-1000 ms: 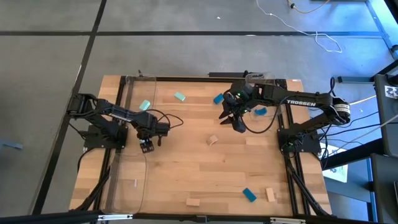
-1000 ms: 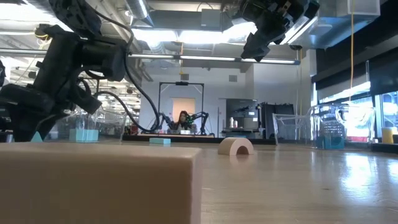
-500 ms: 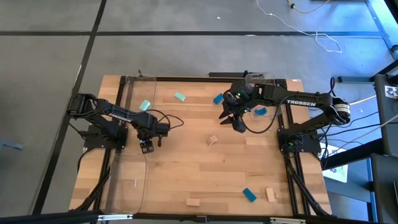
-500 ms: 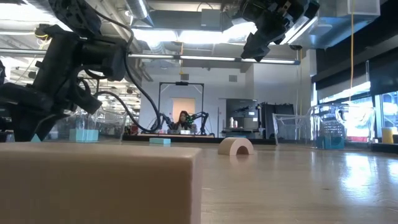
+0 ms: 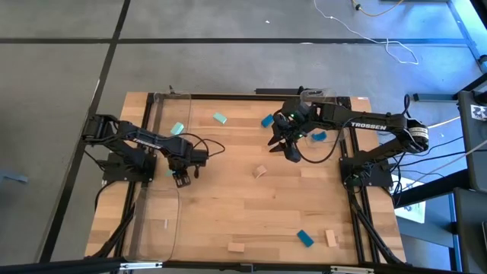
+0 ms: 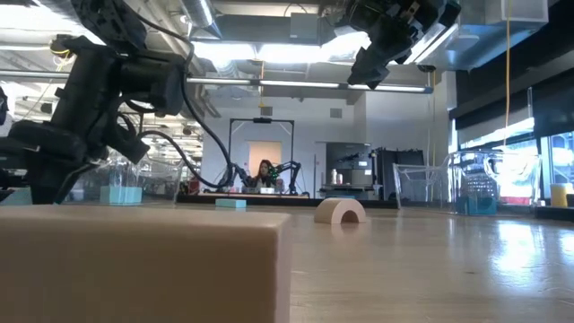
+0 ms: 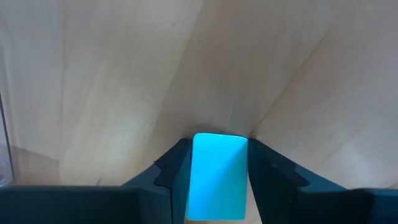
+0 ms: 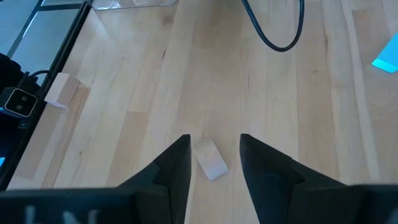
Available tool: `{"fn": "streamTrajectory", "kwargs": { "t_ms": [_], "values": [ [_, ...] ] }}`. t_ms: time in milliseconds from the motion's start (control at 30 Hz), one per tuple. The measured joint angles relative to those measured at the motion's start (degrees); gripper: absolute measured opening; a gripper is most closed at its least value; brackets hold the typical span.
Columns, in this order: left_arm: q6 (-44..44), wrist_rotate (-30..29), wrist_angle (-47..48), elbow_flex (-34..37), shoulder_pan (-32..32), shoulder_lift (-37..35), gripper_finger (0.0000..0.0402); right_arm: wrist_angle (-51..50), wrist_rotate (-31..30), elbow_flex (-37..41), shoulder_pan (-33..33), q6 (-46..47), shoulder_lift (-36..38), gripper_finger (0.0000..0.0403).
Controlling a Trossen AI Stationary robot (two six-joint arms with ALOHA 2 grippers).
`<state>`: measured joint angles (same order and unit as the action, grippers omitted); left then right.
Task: Sort & place blocks by color
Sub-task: Put the bottom light blue block into the top left transparent bin
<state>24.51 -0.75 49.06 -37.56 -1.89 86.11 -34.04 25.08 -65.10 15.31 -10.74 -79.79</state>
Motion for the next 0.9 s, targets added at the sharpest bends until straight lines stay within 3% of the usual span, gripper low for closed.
{"fn": "streamTrajectory", "kwargs": {
  "t_ms": [233,467,633,900],
  "values": [
    [0.9,-1.4,0.2,-1.4,0.0,0.2,0.0126,0.0,0.0,0.0,0.0,0.0,0.0,0.0138],
    [0.9,-12.0,-1.3,-5.9,-0.3,0.3,0.0124,0.0,0.0,0.0,0.0,0.0,0.0,0.0138],
    [0.7,-11.8,-0.4,-9.4,-2.1,0.3,0.0124,0.0,0.0,0.0,0.0,0.0,0.0,0.0138],
    [0.7,-6.0,1.5,-16.2,-4.3,0.2,0.0124,0.0,0.0,0.0,0.0,0.0,0.0,0.0138]
  ]
}}
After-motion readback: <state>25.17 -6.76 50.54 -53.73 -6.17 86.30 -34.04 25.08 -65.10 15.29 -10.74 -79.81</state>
